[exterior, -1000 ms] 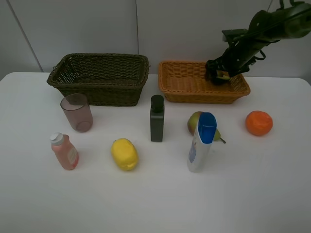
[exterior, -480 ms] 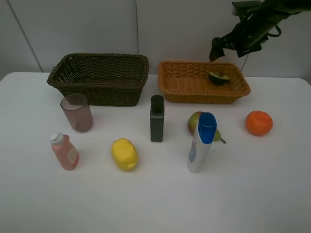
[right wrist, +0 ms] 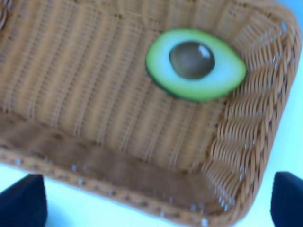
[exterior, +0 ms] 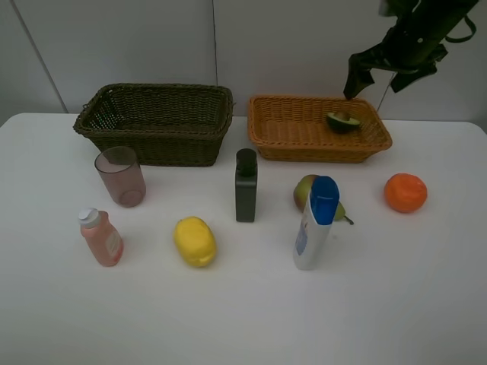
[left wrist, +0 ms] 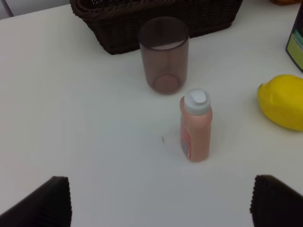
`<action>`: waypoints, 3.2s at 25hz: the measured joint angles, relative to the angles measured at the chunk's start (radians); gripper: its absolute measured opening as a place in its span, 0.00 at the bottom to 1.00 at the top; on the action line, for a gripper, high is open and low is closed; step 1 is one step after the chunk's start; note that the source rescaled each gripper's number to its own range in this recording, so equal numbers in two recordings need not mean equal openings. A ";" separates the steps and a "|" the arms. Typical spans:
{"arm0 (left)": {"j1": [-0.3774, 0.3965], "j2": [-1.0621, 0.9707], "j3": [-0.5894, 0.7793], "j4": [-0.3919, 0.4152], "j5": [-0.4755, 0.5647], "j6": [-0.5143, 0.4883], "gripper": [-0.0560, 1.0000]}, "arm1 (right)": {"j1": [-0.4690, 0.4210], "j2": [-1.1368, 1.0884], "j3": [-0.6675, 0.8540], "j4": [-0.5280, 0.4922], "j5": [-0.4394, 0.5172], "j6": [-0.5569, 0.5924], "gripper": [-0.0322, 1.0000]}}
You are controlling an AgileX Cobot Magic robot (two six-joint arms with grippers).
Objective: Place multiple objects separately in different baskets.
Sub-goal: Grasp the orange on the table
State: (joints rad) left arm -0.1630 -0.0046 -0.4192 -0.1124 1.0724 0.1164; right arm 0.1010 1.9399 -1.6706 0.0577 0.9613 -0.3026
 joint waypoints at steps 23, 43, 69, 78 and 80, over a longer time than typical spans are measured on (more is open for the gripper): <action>0.000 0.000 0.000 0.000 0.000 0.000 1.00 | -0.136 -0.191 0.568 -0.041 -0.283 0.102 1.00; 0.000 0.000 0.000 0.000 0.000 0.000 1.00 | -0.139 -0.006 0.592 -0.002 -0.407 0.153 1.00; 0.000 0.000 0.000 0.000 0.000 0.000 1.00 | -0.139 0.038 0.592 0.023 -0.432 0.179 0.58; 0.000 0.000 0.000 0.000 0.000 0.000 1.00 | -0.139 0.038 0.592 0.033 -0.430 0.192 0.58; 0.000 0.000 0.000 0.000 0.000 0.000 1.00 | -0.139 0.038 0.592 0.030 -0.431 0.194 0.58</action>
State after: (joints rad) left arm -0.1630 -0.0046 -0.4192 -0.1127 1.0724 0.1164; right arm -0.0381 1.9781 -1.0788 0.0874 0.5300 -0.1084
